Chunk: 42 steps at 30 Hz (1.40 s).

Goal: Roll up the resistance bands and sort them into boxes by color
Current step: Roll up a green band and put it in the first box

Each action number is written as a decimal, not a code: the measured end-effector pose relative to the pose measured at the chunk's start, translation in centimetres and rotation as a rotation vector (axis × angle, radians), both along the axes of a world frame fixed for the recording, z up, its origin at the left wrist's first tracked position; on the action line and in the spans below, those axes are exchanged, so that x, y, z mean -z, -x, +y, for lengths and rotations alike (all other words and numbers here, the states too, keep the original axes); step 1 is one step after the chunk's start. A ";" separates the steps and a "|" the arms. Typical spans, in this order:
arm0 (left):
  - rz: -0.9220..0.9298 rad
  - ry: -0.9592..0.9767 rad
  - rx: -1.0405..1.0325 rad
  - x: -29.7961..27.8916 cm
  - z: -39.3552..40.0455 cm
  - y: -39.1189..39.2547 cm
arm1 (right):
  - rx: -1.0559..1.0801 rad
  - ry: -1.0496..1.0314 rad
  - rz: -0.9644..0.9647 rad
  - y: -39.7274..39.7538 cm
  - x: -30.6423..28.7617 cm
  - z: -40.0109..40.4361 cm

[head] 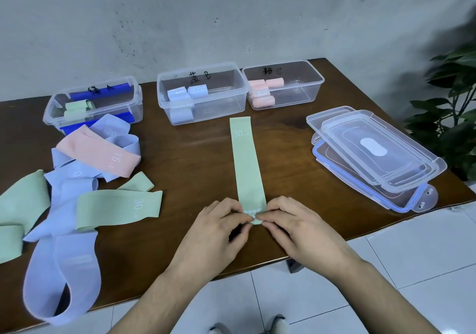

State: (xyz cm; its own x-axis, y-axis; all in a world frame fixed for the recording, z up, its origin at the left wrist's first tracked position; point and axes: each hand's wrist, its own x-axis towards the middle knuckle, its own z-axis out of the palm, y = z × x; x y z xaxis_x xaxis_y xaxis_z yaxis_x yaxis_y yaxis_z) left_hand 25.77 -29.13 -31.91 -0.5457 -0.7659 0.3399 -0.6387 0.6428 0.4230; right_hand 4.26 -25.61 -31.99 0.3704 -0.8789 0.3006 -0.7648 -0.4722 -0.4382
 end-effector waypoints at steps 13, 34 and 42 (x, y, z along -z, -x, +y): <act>0.049 -0.021 -0.046 0.1 -0.3 0.2 | 0.156 -0.015 -0.079 -0.9 0.1 -0.2; -0.063 0.070 -0.086 0.8 -0.5 0.1 | 0.160 0.039 0.011 -1.1 0.1 -1.1; -0.096 -0.017 -0.109 0.2 -1.0 0.4 | 0.167 0.088 0.056 -1.0 -0.2 -1.3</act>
State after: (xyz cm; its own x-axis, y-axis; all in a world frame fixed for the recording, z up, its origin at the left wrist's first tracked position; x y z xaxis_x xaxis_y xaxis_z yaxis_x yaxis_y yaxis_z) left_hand 25.34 -30.14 -32.08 -0.4884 -0.8276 0.2767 -0.7422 0.5608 0.3670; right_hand 5.30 -26.87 -31.80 0.2404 -0.9006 0.3621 -0.8577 -0.3718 -0.3552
